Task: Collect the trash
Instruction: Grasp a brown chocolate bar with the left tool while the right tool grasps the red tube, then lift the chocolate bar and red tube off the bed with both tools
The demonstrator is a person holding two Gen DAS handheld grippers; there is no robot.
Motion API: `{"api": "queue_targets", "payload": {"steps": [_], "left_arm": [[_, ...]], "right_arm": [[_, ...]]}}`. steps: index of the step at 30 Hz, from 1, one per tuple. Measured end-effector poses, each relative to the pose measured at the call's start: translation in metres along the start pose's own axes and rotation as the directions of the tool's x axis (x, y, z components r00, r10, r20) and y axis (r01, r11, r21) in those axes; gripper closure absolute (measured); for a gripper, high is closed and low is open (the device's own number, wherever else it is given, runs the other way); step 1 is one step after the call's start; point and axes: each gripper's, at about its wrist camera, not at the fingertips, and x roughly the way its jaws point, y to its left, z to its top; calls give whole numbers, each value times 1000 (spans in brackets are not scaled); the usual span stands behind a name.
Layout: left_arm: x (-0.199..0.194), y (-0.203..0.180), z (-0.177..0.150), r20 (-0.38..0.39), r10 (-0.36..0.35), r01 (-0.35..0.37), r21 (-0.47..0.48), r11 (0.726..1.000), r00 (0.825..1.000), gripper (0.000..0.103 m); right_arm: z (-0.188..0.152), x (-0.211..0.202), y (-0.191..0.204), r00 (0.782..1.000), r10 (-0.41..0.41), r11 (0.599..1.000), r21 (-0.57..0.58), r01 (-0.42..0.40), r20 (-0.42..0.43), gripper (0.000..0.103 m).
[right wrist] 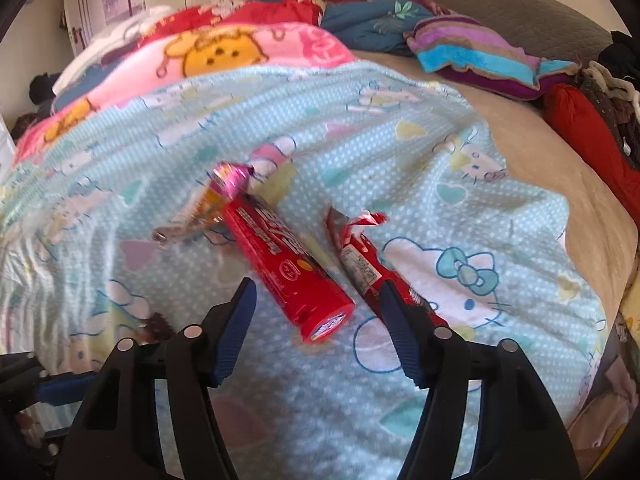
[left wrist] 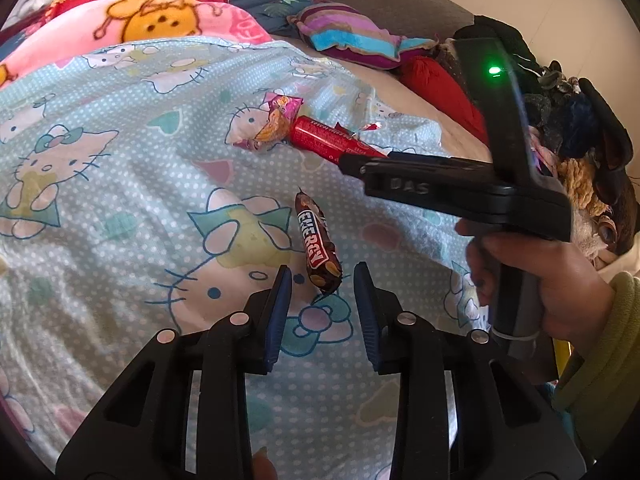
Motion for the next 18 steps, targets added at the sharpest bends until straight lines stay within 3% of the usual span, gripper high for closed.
{"api": "queue_targets", "payload": {"steps": [1, 6, 9, 18], "left_arm": [[1, 0, 0, -2, 0, 0, -2, 1000, 1000, 80], [3, 3, -1, -6, -6, 6, -9, 1000, 1000, 87], [5, 3, -3, -13, -17, 17, -13, 1000, 1000, 94], [0, -4, -4, -3, -25, 25, 13, 1000, 1000, 97]], "right_arm": [[-1, 3, 0, 1000, 3, 1000, 1, -3, -4, 61], [-18, -9, -7, 997, 77, 993, 92, -80, 32, 67], [-30, -23, -9, 993, 106, 985, 133, -111, 46, 69], [-71, -71, -16, 988, 132, 963, 224, -148, 84, 72]]}}
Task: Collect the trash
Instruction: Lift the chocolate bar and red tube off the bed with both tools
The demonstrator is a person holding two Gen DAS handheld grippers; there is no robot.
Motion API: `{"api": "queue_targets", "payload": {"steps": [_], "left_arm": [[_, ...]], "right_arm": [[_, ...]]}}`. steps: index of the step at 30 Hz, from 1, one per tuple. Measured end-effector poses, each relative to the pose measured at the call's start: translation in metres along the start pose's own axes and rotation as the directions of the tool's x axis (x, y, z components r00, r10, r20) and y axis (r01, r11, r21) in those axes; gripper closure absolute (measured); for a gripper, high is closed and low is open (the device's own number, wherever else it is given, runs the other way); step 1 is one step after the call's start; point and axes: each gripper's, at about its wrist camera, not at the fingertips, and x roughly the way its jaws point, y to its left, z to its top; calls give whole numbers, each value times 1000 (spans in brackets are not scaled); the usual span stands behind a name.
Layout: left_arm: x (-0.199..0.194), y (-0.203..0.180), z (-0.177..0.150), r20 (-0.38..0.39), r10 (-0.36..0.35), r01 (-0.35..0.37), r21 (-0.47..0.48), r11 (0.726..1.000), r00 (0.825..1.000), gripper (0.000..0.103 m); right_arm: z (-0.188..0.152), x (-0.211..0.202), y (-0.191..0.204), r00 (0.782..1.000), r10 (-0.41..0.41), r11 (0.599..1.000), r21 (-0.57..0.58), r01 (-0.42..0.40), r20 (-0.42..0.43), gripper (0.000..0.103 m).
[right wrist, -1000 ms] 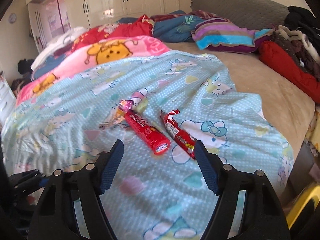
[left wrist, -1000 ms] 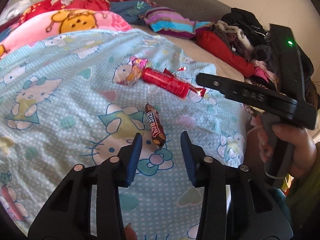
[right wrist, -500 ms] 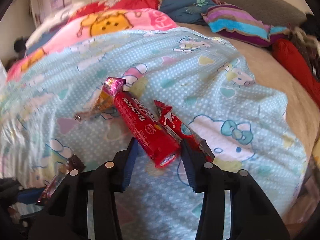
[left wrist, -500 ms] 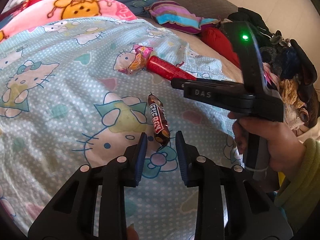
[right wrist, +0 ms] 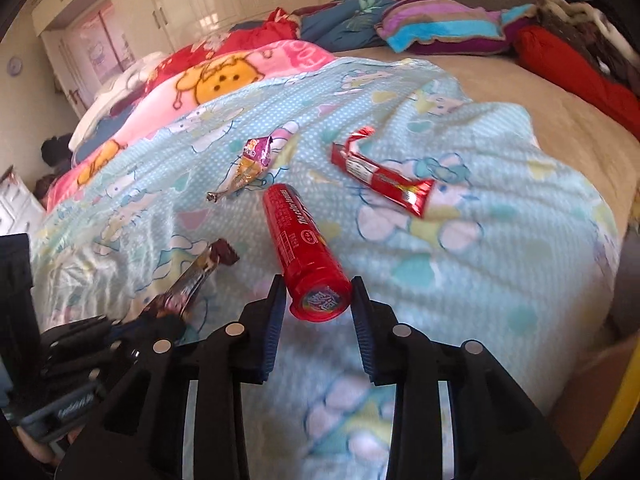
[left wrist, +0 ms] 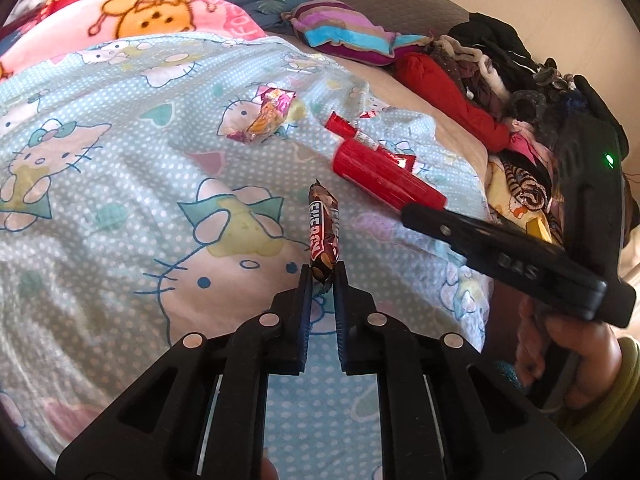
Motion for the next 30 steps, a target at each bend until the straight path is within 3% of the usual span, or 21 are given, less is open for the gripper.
{"api": "queue_targets", "payload": {"steps": [12, 30], "left_arm": [[-24, -29, 9, 60, -26, 22, 68, 997, 998, 97], [-53, -98, 13, 96, -125, 103, 206, 973, 988, 97]], "right_arm": [[-27, -61, -15, 996, -28, 998, 65, 22, 89, 73], [-30, -143, -37, 977, -35, 994, 108, 12, 212, 75]]}}
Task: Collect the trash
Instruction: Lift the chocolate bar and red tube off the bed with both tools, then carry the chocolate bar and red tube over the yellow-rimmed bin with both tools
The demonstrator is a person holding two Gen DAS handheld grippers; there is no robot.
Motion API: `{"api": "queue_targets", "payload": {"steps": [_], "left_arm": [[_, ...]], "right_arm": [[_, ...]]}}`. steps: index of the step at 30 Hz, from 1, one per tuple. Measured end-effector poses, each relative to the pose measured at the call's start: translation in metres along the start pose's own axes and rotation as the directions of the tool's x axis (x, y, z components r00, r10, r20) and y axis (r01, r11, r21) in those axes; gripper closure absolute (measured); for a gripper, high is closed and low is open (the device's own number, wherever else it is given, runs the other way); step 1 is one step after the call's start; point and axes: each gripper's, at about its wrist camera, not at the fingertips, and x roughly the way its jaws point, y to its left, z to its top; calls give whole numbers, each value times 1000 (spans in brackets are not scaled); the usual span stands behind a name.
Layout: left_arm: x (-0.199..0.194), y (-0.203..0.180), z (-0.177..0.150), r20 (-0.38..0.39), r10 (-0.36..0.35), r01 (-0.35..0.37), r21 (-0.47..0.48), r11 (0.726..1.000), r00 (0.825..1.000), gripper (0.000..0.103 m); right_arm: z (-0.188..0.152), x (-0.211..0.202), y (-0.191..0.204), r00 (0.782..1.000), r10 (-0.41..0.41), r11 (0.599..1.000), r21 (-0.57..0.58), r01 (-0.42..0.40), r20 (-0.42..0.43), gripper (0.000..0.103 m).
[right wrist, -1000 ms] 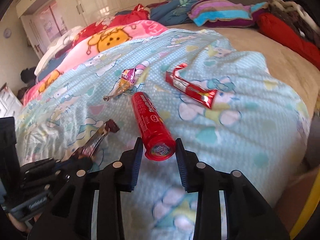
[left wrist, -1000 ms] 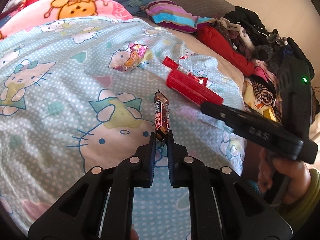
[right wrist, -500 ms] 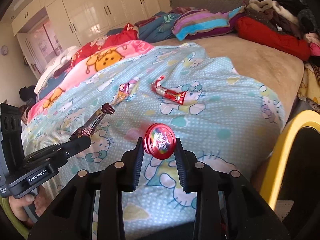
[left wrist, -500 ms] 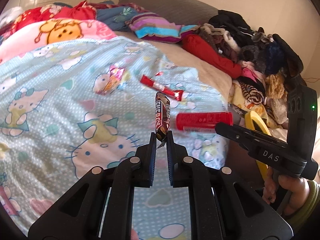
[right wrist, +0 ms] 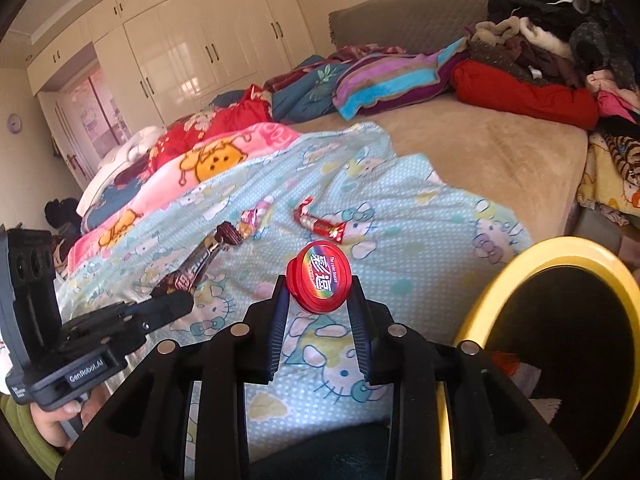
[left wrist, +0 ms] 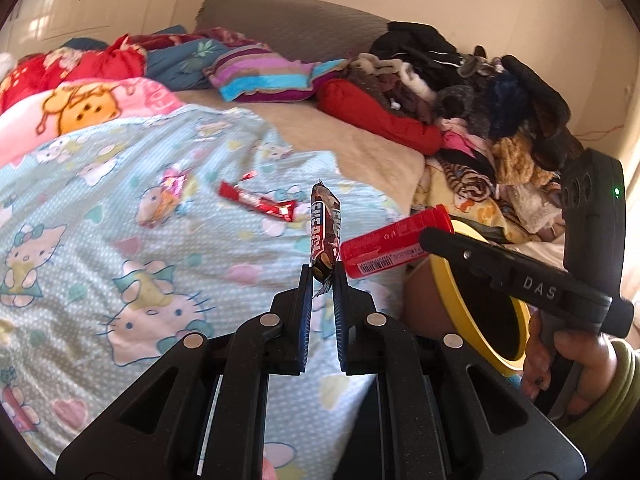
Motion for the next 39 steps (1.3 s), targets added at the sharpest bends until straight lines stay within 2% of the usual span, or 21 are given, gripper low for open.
{"api": "queue_targets", "payload": {"steps": [18, 39], "left_arm": [[-3, -58, 0, 2, -80, 79, 106, 991, 997, 97], [10, -130, -11, -41, -171, 176, 220, 960, 984, 97]], "right_arm": [[-5, -80, -52, 995, -84, 995, 52, 81, 52, 75], [-14, -137, -93, 983, -156, 983, 113, 144, 101, 75]]}}
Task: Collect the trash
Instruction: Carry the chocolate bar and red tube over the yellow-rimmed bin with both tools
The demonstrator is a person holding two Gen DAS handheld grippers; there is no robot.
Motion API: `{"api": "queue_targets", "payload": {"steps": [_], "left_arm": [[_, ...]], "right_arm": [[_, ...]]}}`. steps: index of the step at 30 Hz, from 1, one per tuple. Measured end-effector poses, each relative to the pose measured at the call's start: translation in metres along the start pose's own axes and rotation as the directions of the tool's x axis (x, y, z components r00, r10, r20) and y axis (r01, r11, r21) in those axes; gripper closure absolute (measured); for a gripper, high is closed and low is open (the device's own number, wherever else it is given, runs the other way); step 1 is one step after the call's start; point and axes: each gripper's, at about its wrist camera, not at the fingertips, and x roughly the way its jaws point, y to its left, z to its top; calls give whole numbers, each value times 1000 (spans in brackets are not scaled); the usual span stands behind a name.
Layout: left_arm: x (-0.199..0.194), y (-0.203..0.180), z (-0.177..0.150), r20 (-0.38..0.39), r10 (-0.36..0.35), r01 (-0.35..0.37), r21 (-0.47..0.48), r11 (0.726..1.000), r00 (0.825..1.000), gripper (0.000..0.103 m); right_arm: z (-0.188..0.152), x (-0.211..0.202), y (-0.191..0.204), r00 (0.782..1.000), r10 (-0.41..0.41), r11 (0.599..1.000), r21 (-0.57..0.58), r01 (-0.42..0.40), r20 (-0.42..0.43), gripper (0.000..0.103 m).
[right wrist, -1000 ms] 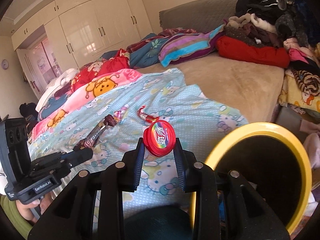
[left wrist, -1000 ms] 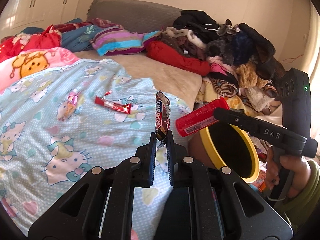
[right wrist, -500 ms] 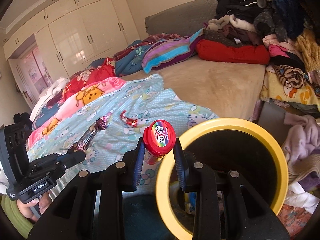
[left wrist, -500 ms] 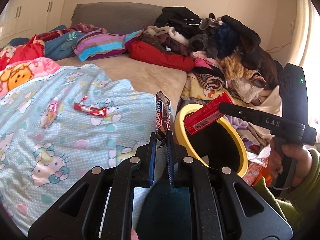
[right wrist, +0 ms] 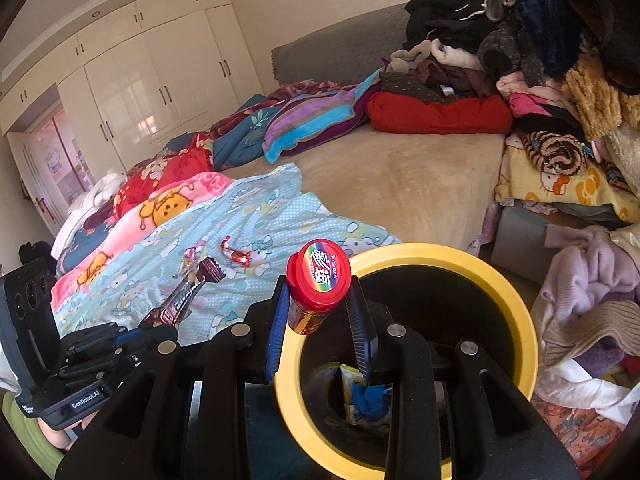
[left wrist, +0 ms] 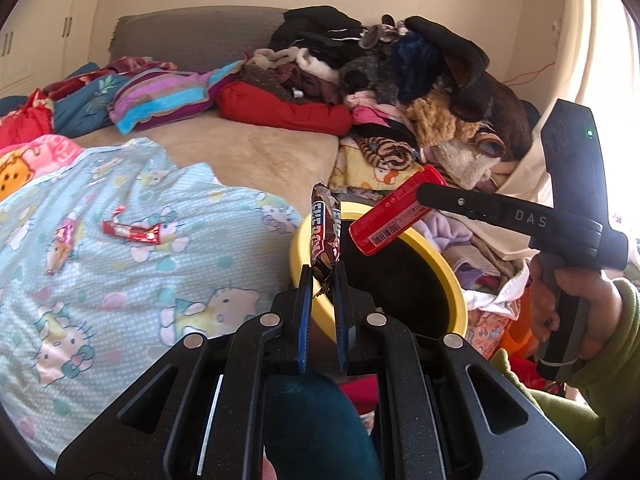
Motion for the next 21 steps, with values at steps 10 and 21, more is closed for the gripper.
{"api": "queue_targets", "payload": {"steps": [10, 21], "left_arm": [[12, -23, 1, -15, -30, 31, 46, 998, 999, 97], [26, -41, -1, -43, -47, 51, 87, 995, 998, 97]], "right_arm": [[-6, -12, -20, 999, -43, 999, 11, 43, 10, 75], [-10, -11, -38, 996, -89, 996, 22, 88, 17, 75]]}}
